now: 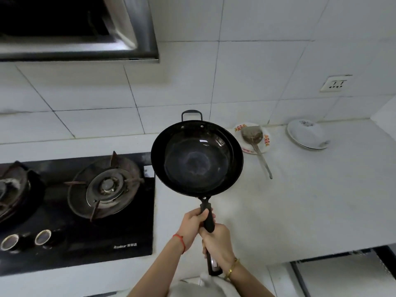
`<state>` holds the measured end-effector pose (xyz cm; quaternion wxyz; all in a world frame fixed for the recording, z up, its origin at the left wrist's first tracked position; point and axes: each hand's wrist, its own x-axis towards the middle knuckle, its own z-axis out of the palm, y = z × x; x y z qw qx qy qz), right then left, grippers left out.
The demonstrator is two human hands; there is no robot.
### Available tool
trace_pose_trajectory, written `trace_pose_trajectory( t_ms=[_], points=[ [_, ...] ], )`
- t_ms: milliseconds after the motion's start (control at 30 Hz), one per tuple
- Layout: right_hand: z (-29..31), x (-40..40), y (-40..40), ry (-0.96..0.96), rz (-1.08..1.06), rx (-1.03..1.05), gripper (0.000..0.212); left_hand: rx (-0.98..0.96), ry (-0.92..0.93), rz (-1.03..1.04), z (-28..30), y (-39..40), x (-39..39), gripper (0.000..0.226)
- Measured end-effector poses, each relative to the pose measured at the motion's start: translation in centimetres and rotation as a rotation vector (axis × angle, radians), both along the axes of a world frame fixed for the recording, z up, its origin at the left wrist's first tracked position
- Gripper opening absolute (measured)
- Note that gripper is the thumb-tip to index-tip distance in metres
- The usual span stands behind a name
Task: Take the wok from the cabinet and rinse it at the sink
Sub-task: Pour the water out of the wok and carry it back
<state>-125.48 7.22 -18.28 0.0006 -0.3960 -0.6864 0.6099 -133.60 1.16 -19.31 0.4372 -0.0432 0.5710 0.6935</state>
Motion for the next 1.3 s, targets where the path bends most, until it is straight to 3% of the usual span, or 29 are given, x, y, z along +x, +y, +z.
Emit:
trace_pose_trajectory(
  t_ms=[933,1133,1300],
  points=[
    [-1.6,-0.1,1.0,-0.045,0.055,-0.063,0.023,-0.065,0.005,-0.032,-1.9,0.9,0.4,0.029],
    [-1.6,-0.1,1.1,-0.047,0.046,-0.152,0.031,-0.092,0.006,-0.027,-1.5,0.9,0.4,0.027],
    [-1.6,0.1,1.8,-0.080,0.176,-0.119,0.035,-0.164,0.052,0.012,-1.5,0.7,0.8,0.019]
  ],
)
